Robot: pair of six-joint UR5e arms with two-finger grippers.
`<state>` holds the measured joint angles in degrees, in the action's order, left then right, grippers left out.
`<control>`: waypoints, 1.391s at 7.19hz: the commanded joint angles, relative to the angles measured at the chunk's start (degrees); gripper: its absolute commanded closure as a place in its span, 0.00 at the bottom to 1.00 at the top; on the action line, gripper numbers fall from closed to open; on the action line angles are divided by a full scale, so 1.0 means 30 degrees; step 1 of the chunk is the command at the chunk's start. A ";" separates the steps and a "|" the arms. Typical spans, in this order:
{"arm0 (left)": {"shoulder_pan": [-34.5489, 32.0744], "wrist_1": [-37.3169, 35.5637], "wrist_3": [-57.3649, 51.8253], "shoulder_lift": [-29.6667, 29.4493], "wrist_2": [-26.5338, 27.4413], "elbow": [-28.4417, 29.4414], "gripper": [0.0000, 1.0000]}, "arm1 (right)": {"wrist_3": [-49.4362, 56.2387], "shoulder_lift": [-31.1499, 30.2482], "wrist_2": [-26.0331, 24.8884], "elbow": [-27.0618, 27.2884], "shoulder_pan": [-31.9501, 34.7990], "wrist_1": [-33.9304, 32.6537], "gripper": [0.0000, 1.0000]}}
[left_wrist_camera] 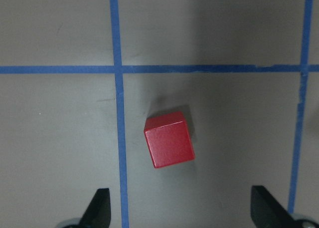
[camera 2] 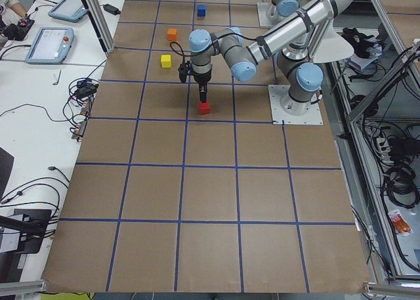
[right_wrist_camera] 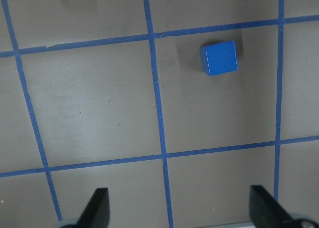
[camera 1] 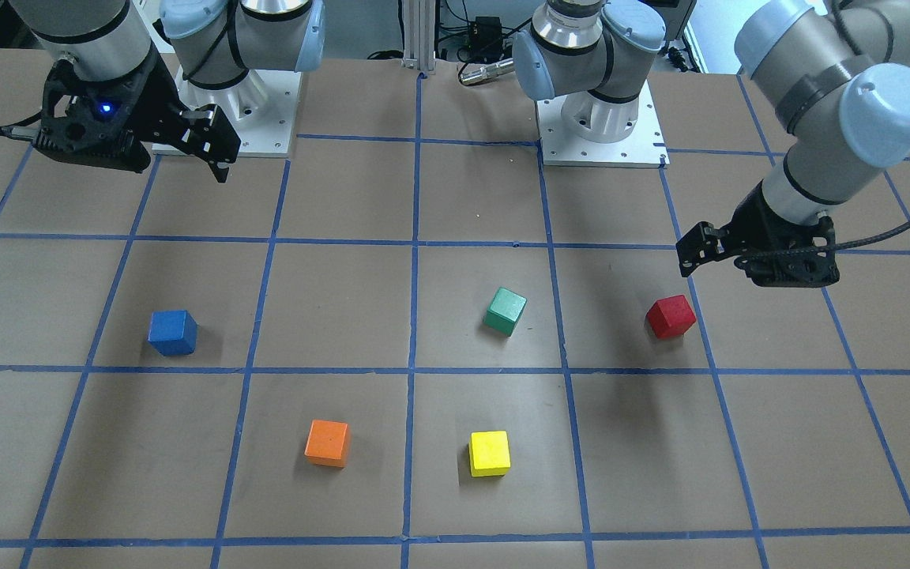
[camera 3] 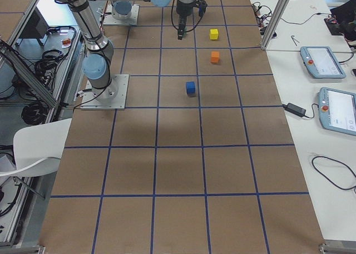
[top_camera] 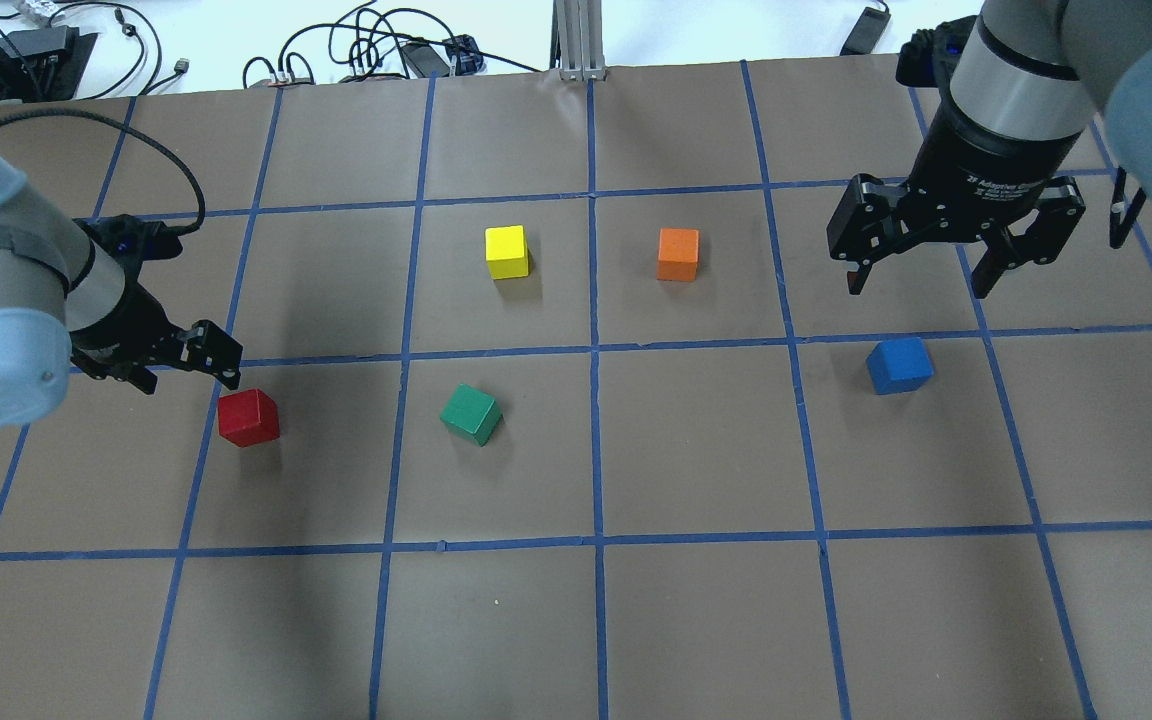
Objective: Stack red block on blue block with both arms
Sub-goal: 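Close the left gripper on the red cube and lift it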
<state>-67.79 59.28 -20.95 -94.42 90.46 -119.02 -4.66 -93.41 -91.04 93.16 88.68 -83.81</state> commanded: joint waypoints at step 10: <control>-0.2763 -0.1086 0.2255 -0.2043 -0.0094 0.1517 1.00 | 0.0029 -0.0006 -0.0150 0.0205 -0.0029 -0.0040 0.00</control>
<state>-72.01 50.42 -16.77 -101.82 89.95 -118.57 -4.64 -93.40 -91.44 93.72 88.60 -83.94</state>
